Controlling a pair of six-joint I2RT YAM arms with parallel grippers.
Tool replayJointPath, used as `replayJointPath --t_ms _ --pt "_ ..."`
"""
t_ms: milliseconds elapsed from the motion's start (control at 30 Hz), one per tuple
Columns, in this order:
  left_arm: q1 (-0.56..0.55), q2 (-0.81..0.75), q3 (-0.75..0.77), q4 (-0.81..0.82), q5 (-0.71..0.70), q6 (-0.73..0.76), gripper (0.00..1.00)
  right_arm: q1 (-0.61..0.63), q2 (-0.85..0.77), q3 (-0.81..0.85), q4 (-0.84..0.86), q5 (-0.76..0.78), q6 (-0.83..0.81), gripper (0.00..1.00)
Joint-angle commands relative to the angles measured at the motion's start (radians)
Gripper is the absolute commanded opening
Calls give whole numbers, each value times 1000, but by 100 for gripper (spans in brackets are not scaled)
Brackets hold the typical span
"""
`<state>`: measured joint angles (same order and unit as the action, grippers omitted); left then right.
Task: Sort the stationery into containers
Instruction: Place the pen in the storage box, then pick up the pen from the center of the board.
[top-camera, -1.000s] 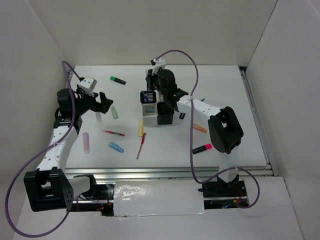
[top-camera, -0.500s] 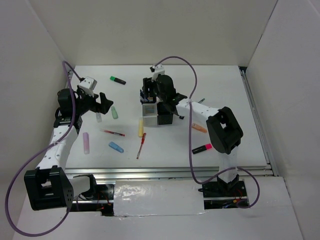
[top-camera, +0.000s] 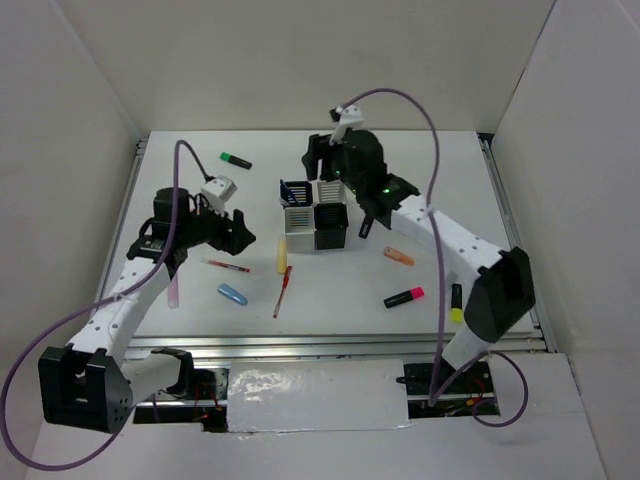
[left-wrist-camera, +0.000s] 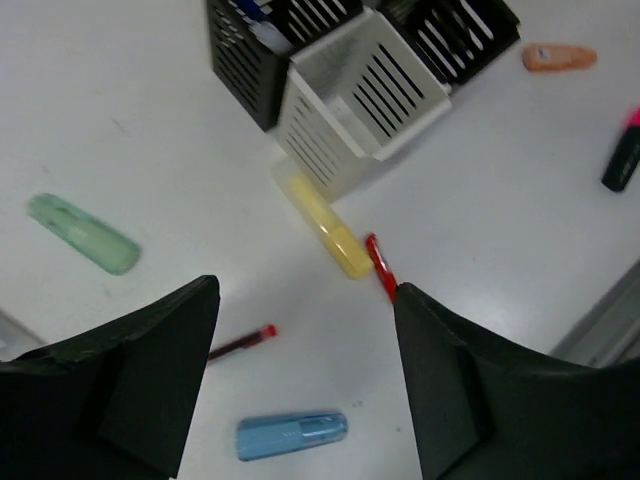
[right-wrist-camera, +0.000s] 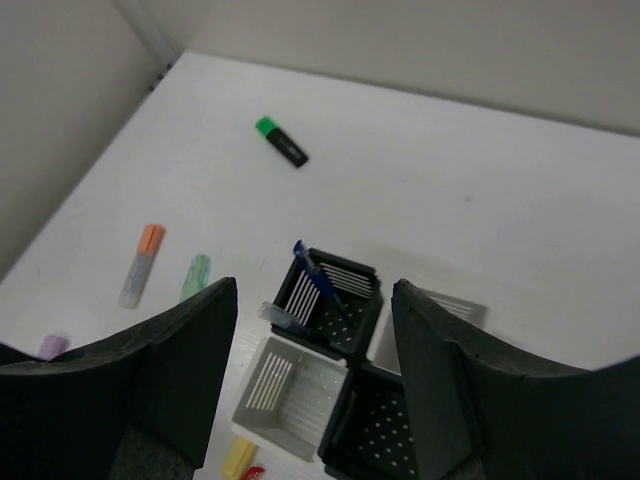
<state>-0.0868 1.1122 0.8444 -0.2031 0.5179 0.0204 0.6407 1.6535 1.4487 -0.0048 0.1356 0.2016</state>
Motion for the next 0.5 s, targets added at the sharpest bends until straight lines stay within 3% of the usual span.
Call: replayJointPath --t_ms 0,167,467 --pt "-97 15 38 -134 -100 -11 80 -91 -176 -19 -98 4 18 70" --pt "-226 66 1 -177 -180 -123 68 -264 -409 -197 -135 -10 12 68" --pt "-536 90 -134 -46 -494 -359 65 -501 -543 -301 -241 -70 41 68"
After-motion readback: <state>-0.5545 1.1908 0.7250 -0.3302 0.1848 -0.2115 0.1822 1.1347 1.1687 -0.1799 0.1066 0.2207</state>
